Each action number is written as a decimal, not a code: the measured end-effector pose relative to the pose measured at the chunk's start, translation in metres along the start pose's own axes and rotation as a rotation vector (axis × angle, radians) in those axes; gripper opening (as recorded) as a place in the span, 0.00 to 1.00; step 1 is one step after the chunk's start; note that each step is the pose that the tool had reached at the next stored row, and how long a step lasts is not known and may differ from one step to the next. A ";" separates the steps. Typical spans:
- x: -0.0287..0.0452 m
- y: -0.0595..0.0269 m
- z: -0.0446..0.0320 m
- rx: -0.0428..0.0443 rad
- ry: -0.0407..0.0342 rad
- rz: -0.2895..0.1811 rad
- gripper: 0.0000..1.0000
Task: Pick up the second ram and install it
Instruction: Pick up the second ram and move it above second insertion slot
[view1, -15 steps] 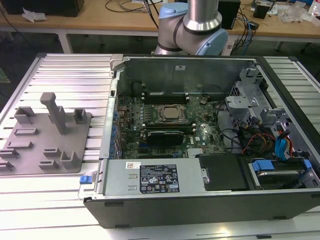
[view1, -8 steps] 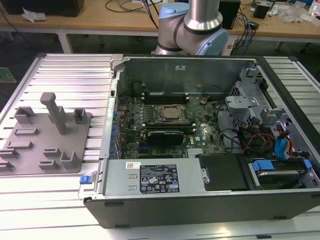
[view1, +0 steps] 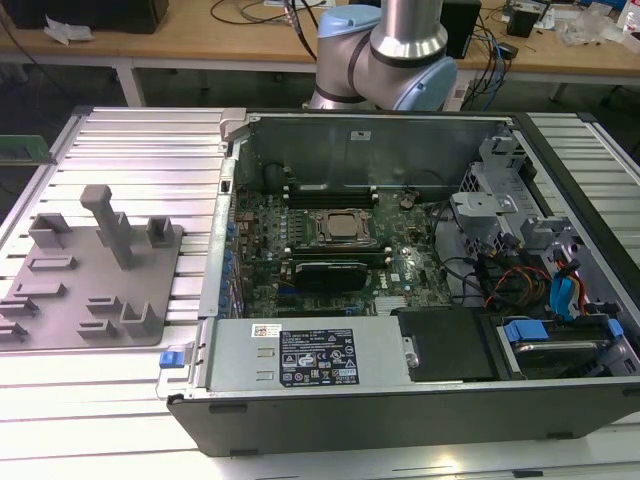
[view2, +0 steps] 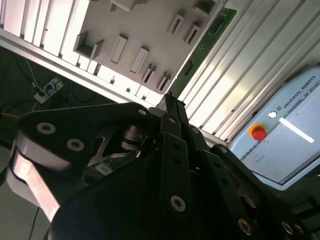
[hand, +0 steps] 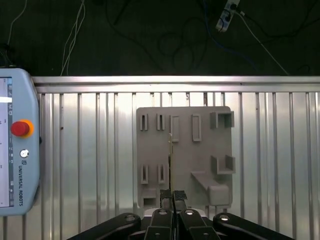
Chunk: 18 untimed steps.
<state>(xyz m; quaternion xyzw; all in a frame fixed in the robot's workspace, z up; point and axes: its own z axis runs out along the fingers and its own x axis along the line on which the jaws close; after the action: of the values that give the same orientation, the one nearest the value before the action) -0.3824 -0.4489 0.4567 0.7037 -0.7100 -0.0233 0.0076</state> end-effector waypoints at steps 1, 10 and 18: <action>0.0000 -0.0019 -0.0001 0.0000 0.0000 0.000 0.09; -0.0003 -0.0285 -0.0012 0.0000 0.0000 0.000 0.09; -0.0005 -0.0587 -0.0026 -0.0002 0.0001 0.001 0.09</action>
<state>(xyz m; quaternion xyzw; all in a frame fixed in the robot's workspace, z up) -0.3236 -0.4490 0.4568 0.7034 -0.7103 -0.0233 0.0078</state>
